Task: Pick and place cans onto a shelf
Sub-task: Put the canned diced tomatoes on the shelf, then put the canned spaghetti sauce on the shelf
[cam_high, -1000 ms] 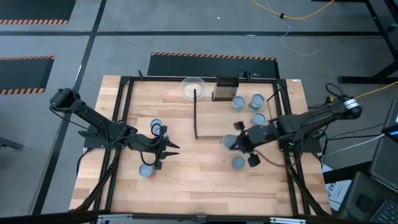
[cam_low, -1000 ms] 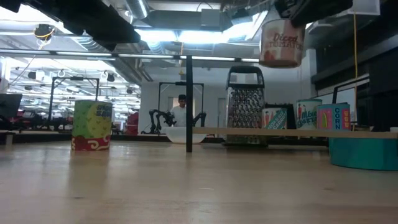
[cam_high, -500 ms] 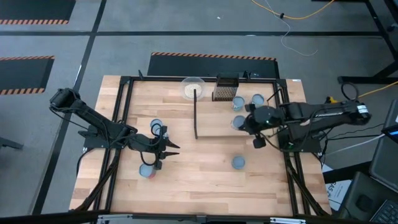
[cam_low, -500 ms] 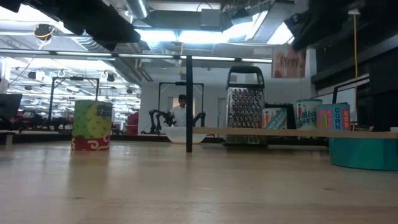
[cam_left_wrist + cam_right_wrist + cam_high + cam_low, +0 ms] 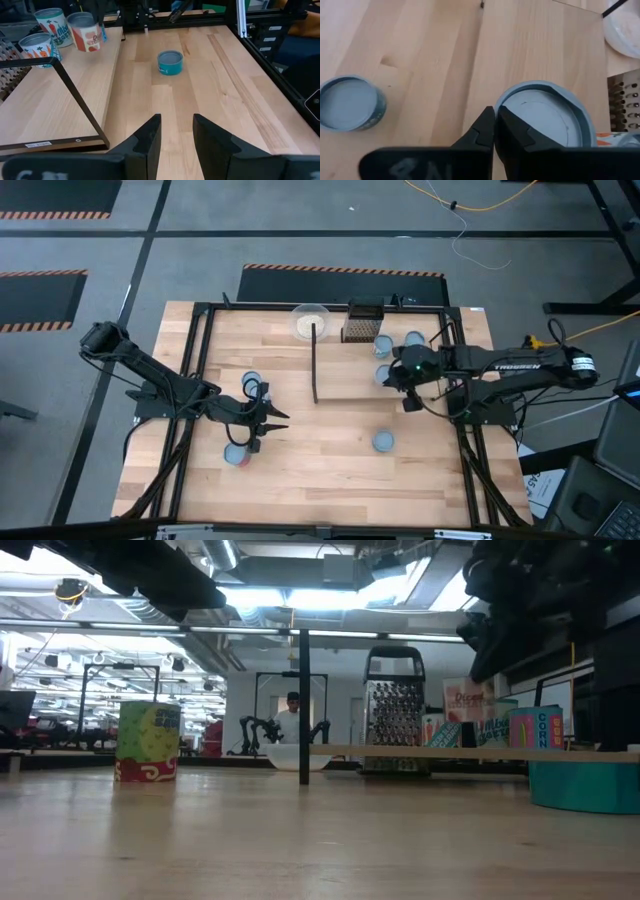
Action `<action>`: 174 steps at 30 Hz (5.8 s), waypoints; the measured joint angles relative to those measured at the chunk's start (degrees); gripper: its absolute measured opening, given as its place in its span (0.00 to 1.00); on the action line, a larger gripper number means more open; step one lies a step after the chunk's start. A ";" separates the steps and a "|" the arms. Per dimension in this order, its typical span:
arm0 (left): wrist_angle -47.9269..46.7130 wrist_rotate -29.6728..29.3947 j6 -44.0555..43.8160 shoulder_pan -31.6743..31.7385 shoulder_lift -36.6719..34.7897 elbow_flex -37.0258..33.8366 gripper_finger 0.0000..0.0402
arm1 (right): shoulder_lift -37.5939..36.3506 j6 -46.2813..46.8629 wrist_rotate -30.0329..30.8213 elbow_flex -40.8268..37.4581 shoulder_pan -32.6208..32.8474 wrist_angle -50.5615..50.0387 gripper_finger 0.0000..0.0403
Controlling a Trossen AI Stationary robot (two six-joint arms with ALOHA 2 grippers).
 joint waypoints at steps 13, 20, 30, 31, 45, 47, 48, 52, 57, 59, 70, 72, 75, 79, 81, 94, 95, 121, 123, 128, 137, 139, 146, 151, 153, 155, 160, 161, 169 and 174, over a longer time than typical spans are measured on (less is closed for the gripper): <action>0.00 0.00 0.00 0.01 0.00 0.00 0.26 | 0.00 -0.55 -2.81 -5.92 -4.40 4.36 0.05; 0.00 0.00 -0.01 0.01 0.00 0.00 0.26 | -0.04 -0.53 -4.58 -7.29 -4.92 6.09 0.05; 0.00 0.00 -0.02 0.01 0.00 0.00 0.26 | -0.04 -0.44 -4.48 -7.33 -4.92 6.14 0.05; 0.00 0.00 -0.04 -0.01 0.00 0.00 0.26 | -0.04 -0.44 -4.47 -7.33 -4.92 6.14 0.05; 0.00 0.00 -0.04 0.01 0.00 0.00 0.26 | -0.02 -0.39 -4.39 -7.40 -4.92 6.01 0.13; 0.00 0.00 -0.04 0.00 0.00 0.00 0.26 | -0.02 -0.39 -4.39 -7.40 -4.92 6.01 0.14; 0.00 0.00 -0.04 0.01 0.00 0.00 0.26 | -0.02 -0.39 -4.39 -7.40 -4.92 5.99 0.15; 0.00 0.00 -0.04 0.01 0.00 0.00 0.26 | 0.00 -0.39 -4.39 -7.40 -4.92 5.99 0.15; 0.00 -0.01 -0.07 0.00 0.00 0.00 0.26 | 0.00 -0.39 -4.36 -7.21 -4.92 5.68 0.15; 0.00 0.00 -0.07 0.01 0.00 0.00 0.26 | 0.08 -0.37 -4.19 -6.68 -4.92 5.30 0.15; -0.02 0.00 -0.28 0.01 0.00 0.00 0.26 | -0.66 -0.37 -1.88 -1.80 -4.92 1.32 0.15; -0.02 0.00 -0.28 0.01 0.00 0.00 0.26 | -0.66 -0.23 -1.87 -1.02 -4.92 0.51 0.15; -0.04 0.00 -0.28 0.01 0.00 0.00 0.26 | -0.66 1.32 -3.08 -0.22 -4.83 0.60 0.15; -0.05 0.00 -0.49 0.01 0.00 0.02 0.26 | -0.66 4.44 -8.74 0.60 -4.85 0.81 0.15; -0.07 0.00 -1.73 0.01 0.00 0.00 0.26 | -0.66 5.88 -11.97 0.69 -4.83 0.93 0.15; 0.61 -8.37 -13.25 0.01 0.02 1.12 0.26 | -0.66 7.18 -19.42 0.69 -2.49 4.46 0.15; 0.61 -8.72 -13.46 0.01 0.02 1.71 0.26 | -0.66 7.19 -19.42 0.69 -2.30 4.75 0.15; -52.45 -11.42 -45.07 4.45 11.01 28.50 0.24 | -0.63 7.15 -19.40 0.69 -1.77 5.44 0.15; -55.77 -9.52 -49.20 5.51 12.06 28.50 0.24 | -0.63 7.15 -19.40 0.69 -1.77 5.44 0.15; -63.64 -4.11 -57.25 8.17 14.06 28.50 0.24 | -0.63 7.15 -19.40 0.69 -1.77 5.44 0.15; -67.09 -2.66 -60.30 11.28 18.60 28.52 0.24 | -0.60 7.15 -19.40 0.69 -1.78 5.39 0.15; -67.19 -1.92 -60.30 11.73 19.87 28.52 0.24 | -0.59 7.13 -19.40 0.69 -1.77 5.35 0.15; -67.52 -0.30 -60.28 12.66 23.26 28.52 0.24 | -0.61 7.13 -19.39 0.67 -1.78 5.34 0.15; -68.08 -0.31 -60.28 12.62 23.67 28.57 0.23 | -0.59 7.13 -19.40 0.67 -1.77 5.35 0.15; -68.16 -0.30 -60.28 12.62 23.69 28.57 0.22 | -0.61 7.13 -19.38 0.67 -1.78 5.35 0.15; -68.19 -0.24 -60.28 12.62 23.69 28.57 0.19 | -0.60 7.13 -19.38 0.67 -1.80 5.35 0.15; -68.29 -0.22 -60.28 12.62 23.69 28.57 0.09 | -0.61 7.13 -19.38 0.67 -1.79 5.35 0.15; -68.32 -0.24 -60.21 12.62 23.69 28.57 0.07 | -0.61 7.13 -19.38 0.67 -1.79 5.35 0.15; -68.28 0.48 -57.74 11.91 23.51 28.57 0.03 | -0.61 7.13 -19.38 0.67 -1.79 5.35 0.15; -68.23 2.13 -56.10 9.54 22.50 28.75 0.02 | -0.61 7.13 -19.38 0.67 -1.77 5.33 0.15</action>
